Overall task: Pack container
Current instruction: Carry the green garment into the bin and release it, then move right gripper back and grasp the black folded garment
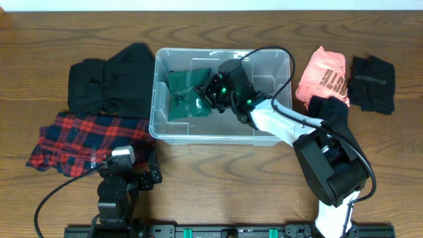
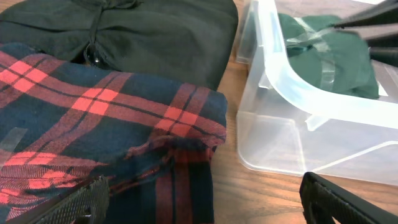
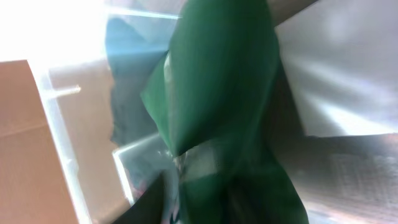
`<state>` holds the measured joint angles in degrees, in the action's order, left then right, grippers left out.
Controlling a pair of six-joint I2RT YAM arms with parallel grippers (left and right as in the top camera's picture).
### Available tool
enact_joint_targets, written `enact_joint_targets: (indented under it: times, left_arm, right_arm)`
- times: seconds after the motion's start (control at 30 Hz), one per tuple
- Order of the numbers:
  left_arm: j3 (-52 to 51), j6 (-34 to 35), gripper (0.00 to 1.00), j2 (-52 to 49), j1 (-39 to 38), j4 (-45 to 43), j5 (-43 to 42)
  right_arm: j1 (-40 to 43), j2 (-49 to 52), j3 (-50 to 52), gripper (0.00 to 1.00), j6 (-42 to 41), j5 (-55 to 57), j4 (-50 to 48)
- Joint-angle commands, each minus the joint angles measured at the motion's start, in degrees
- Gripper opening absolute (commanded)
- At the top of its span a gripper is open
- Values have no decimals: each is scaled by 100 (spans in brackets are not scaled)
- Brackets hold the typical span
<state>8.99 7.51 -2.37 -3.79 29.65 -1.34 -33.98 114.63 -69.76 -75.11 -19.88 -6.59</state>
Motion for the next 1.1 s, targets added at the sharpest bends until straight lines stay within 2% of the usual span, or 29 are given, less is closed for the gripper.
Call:
enact_joint_targets:
  times: [0.0, 0.13, 0.27, 0.33, 0.47, 0.6, 0.73, 0.87, 1.07]
  left_arm:
    - [-83, 26, 98, -11, 9, 2, -17]
    - [-83, 26, 98, -11, 9, 2, -17]
    - [-83, 26, 98, -11, 9, 2, -17]
    - [-83, 26, 98, -11, 9, 2, -17]
    - [-83, 26, 98, -11, 9, 2, -17]
    - [-83, 26, 98, -11, 9, 2, -17]
    - [-83, 26, 98, -11, 9, 2, -17]
    - [-83, 26, 98, -11, 9, 2, -17]
    - [-83, 26, 98, -11, 9, 2, -17]
  right_arm:
    - [170, -184, -81, 52, 1342, 9, 415]
    - [695, -828, -81, 55, 3038, 232, 1611]
    - [1327, -1847, -81, 52, 4275, 229, 2542]
    - [1709, -2457, -81, 52, 4636, 179, 2892]
    - [2708, -3654, -81, 66, 5281, 76, 3464]
    - [4072, -4203, -81, 80, 5700, 83, 4179]
    - [5407, -3877, -61, 99, 5901, 105, 4629]
    - [6393, -2946, -61, 99, 5952, 31, 4400]
    - [7224, -1434, -63, 99, 5978, -385, 3866]
